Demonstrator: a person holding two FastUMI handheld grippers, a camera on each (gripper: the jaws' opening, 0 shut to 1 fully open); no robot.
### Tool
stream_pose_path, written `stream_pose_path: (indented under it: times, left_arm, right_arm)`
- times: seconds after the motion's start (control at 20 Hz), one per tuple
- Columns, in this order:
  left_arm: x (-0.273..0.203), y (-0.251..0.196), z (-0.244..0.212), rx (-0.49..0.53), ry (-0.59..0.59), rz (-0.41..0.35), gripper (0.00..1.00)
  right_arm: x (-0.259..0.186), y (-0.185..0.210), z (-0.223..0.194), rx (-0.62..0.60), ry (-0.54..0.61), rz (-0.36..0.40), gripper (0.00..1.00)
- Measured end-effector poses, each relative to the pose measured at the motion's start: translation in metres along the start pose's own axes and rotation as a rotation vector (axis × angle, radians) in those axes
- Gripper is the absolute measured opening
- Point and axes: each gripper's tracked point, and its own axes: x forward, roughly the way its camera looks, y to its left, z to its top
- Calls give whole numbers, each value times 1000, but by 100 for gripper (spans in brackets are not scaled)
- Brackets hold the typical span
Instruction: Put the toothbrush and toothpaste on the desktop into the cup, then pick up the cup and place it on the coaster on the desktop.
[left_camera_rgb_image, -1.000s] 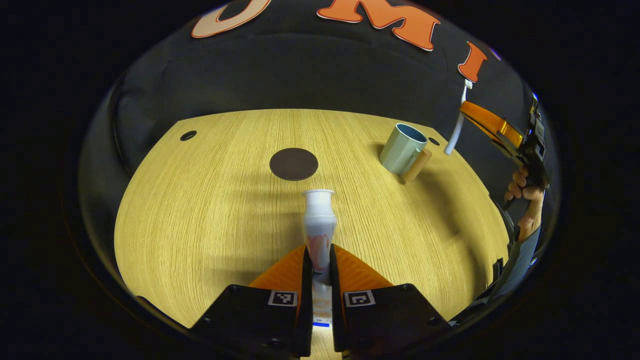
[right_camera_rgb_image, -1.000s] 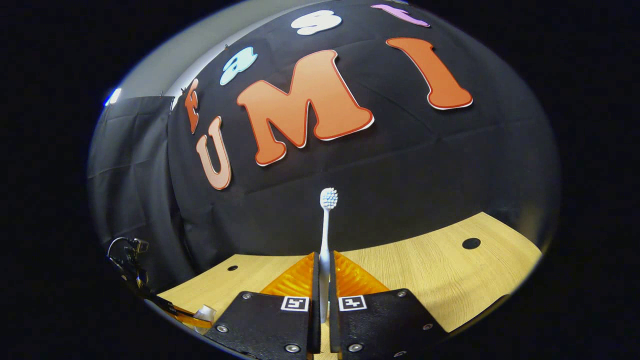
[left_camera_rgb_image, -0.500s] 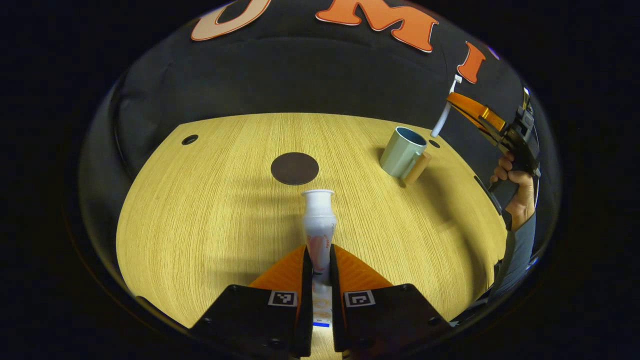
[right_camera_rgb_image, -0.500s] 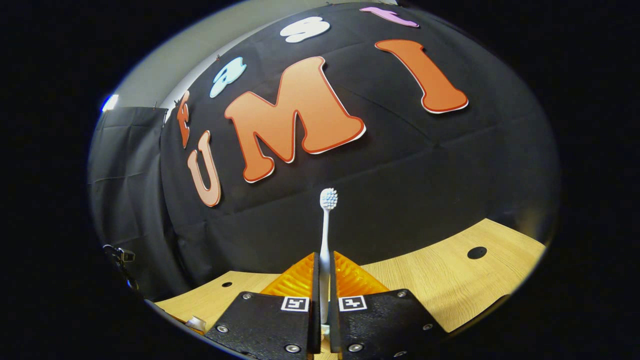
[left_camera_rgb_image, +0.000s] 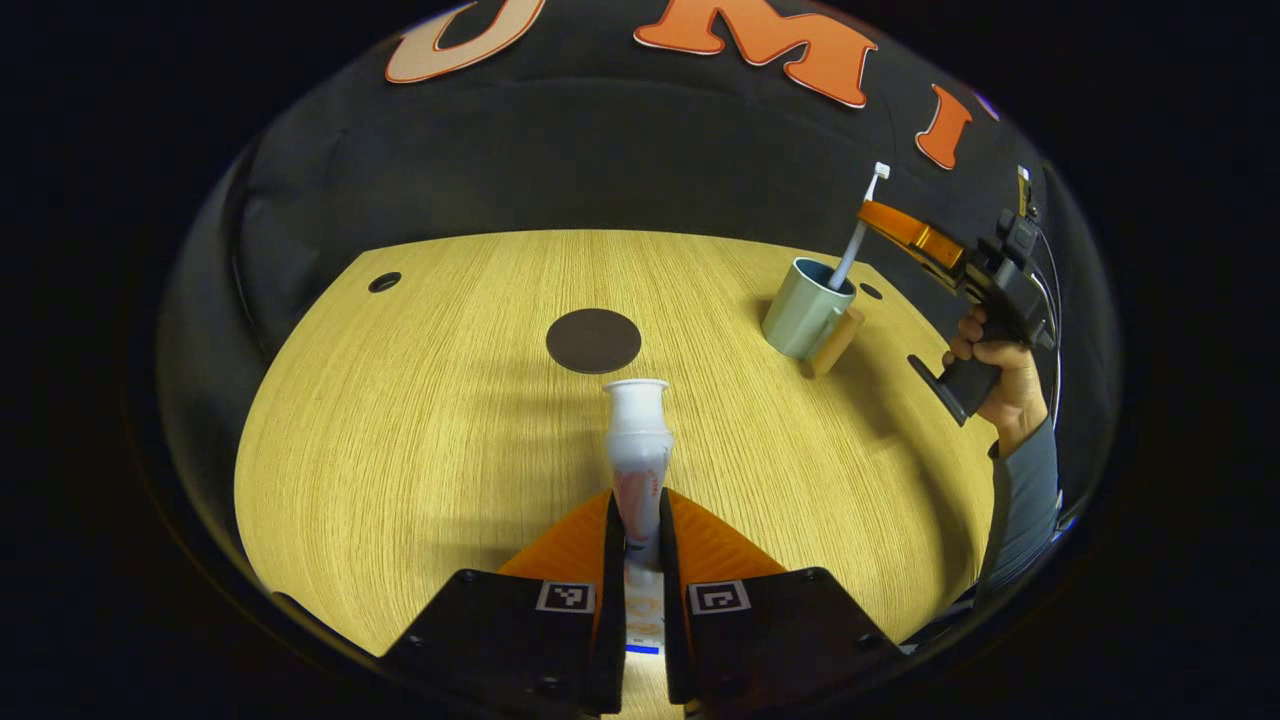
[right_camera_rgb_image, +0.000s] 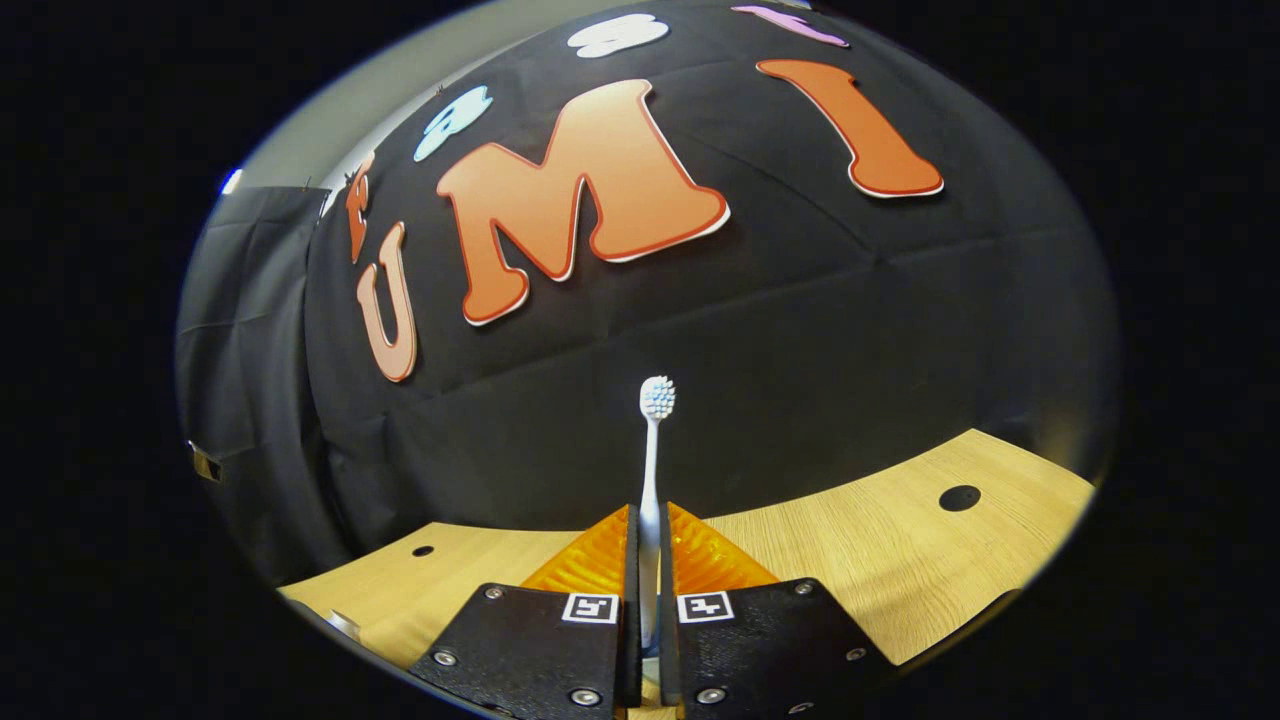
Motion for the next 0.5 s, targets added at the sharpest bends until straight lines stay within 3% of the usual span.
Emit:
stream_pose_path:
  times: [0.5]
  left_arm:
    - [1, 2, -4, -23, -2, 10, 20]
  right_arm:
    - [5, -4, -32, -67, 108, -27, 7]
